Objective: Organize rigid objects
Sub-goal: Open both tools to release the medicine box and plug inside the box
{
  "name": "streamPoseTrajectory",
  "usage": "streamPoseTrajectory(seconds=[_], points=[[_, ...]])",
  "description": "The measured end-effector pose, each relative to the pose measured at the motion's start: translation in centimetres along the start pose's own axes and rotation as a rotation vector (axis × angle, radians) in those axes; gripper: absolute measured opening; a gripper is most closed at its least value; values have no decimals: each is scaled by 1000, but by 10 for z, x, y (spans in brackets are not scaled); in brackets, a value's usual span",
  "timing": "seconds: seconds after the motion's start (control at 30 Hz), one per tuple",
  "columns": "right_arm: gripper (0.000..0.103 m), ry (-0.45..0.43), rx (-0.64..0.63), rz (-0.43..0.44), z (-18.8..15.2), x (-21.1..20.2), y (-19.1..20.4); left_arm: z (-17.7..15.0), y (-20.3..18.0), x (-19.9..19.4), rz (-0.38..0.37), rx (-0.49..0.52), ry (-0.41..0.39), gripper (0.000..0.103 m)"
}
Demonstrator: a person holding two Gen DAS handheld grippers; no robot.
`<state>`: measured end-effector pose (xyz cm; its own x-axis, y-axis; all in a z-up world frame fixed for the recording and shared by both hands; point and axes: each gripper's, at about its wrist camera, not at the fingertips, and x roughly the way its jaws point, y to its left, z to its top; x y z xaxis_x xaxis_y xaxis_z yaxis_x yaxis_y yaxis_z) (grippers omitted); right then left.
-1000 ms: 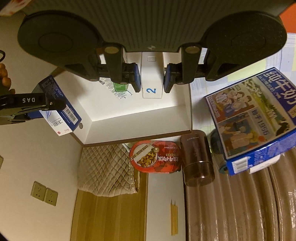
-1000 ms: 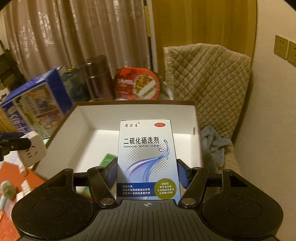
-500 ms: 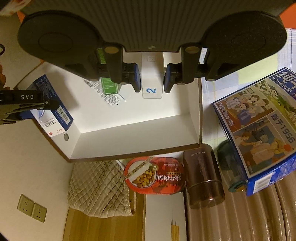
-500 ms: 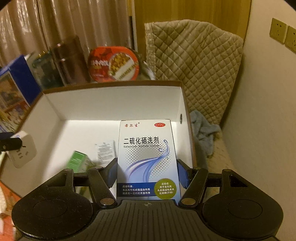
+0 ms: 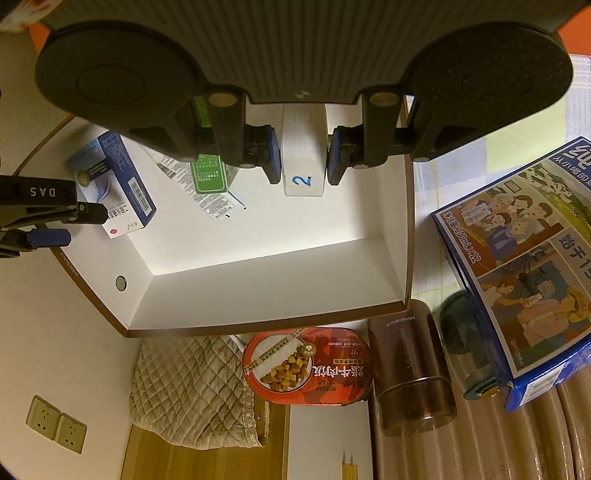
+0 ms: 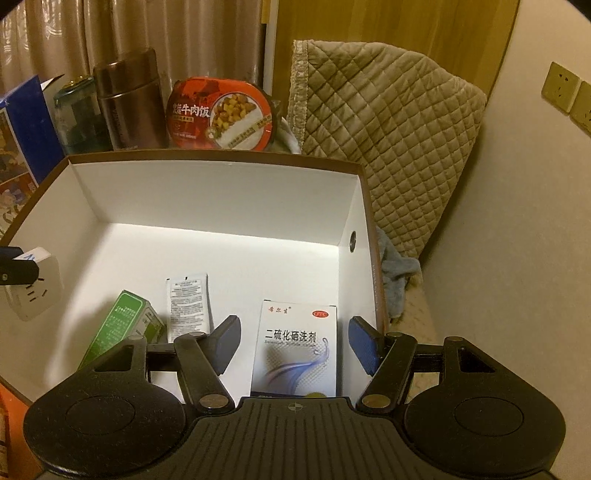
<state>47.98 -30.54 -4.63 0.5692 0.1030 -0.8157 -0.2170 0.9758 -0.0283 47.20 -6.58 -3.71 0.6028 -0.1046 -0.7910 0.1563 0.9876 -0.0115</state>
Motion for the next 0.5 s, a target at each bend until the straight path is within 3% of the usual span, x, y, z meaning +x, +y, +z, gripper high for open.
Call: streamPoseTrajectory(seconds=[0.23,0.37,0.5], points=[[62,9,23,21,-1,1,-3,0,1,10,11,2,14,22],[62,1,33,43,-2,-4,-4,1,1,4,27,15,-10,32],[62,-9,44,65,-4,-11,-5,1,5,-4,15,-4,-11,35]])
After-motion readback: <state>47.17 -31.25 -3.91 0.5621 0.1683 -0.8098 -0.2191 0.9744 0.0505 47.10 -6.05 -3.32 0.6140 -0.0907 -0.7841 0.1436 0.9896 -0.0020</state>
